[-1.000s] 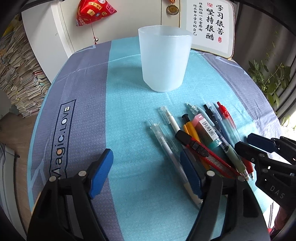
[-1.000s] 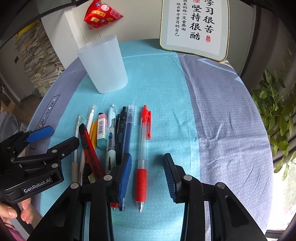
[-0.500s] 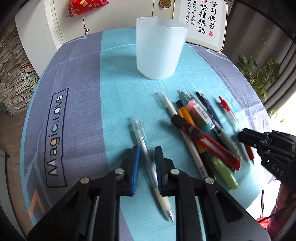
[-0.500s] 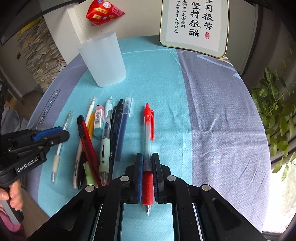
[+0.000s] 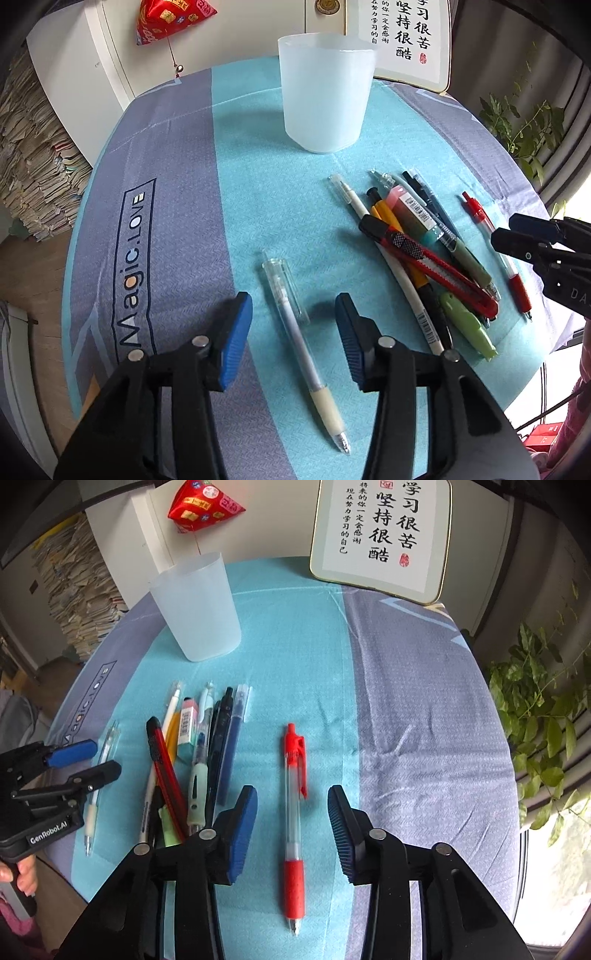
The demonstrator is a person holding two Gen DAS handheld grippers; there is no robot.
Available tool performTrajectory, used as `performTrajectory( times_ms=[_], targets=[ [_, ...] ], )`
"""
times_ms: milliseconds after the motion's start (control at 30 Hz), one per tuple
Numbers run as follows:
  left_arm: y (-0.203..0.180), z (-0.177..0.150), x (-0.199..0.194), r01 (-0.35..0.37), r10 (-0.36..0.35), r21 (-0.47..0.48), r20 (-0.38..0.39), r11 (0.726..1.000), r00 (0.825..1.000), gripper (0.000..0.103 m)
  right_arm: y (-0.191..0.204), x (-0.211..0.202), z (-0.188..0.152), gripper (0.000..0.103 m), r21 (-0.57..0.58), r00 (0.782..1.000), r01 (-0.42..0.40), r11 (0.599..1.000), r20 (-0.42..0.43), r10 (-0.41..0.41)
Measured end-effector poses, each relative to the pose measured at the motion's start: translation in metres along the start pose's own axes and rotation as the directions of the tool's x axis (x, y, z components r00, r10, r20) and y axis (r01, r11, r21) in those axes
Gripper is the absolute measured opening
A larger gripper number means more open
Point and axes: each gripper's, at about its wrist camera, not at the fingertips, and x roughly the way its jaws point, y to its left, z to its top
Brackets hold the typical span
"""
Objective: Organize stationery
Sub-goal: 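Grasp the clear pen with the left tool while the right tool grasps the red pen, then carry the clear pen into the frosted cup with the left tool while the right tool lifts the red pen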
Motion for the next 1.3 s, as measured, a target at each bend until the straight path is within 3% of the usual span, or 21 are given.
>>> performTrajectory(
  times_ms=[267, 333, 367, 400, 433, 467, 567, 733, 967, 1300],
  targets=[
    [0.005, 0.011, 0.009, 0.018, -0.018, -0.022, -0.001, 1.0, 1.0, 0.044, 0.004, 0.023, 0.022, 0.041, -0.008, 0.999, 0.027, 1.0, -0.029, -0.027],
    [0.004, 0.012, 0.009, 0.019, -0.019, -0.014, 0.005, 1.0, 1.0, 0.041, 0.007, 0.029, 0.023, 0.041, -0.015, 0.999, 0.027, 1.0, -0.044, -0.028],
    [0.004, 0.013, 0.009, 0.022, -0.022, -0.011, 0.01, 1.0, 1.0, 0.033, 0.009, 0.031, 0.023, 0.041, -0.026, 0.999, 0.036, 0.999, -0.04, -0.037],
    [0.004, 0.014, 0.009, 0.025, -0.025, -0.011, 0.014, 1.0, 1.0, 0.019, 0.011, 0.031, 0.023, 0.038, -0.041, 0.998, 0.047, 0.998, -0.034, -0.049],
    [0.005, 0.015, 0.009, 0.033, -0.033, -0.015, 0.016, 0.999, 0.999, 0.016, 0.013, 0.031, 0.024, 0.034, -0.049, 0.998, 0.059, 0.997, -0.028, -0.061],
    [0.006, 0.016, 0.009, 0.044, -0.043, -0.023, 0.014, 0.999, 0.999, 0.013, 0.014, 0.03, 0.024, 0.015, -0.051, 0.998, 0.056, 0.997, -0.025, -0.057],
    [0.007, 0.015, 0.004, 0.062, -0.061, -0.041, 0.028, 0.997, 0.998, 0.012, 0.011, 0.024, 0.027, 0.015, -0.013, 1.0, 0.005, 1.0, -0.029, -0.005],
    [0.007, 0.015, -0.024, 0.065, -0.061, -0.037, 0.096, 0.997, 0.993, 0.012, 0.007, -0.012, 0.025, 0.015, 0.034, 0.996, -0.068, 0.997, 0.052, 0.066],
    [0.004, 0.015, -0.066, 0.091, -0.084, -0.022, 0.201, 0.996, 0.976, 0.013, 0.013, -0.067, 0.018, 0.015, 0.031, 0.981, -0.092, 0.995, 0.173, 0.085],
    [0.003, 0.012, -0.106, 0.11, -0.096, -0.025, 0.313, 0.994, 0.945, 0.013, 0.029, -0.113, 0.01, 0.015, 0.005, 0.952, -0.106, 0.994, 0.291, 0.1]
  ],
)
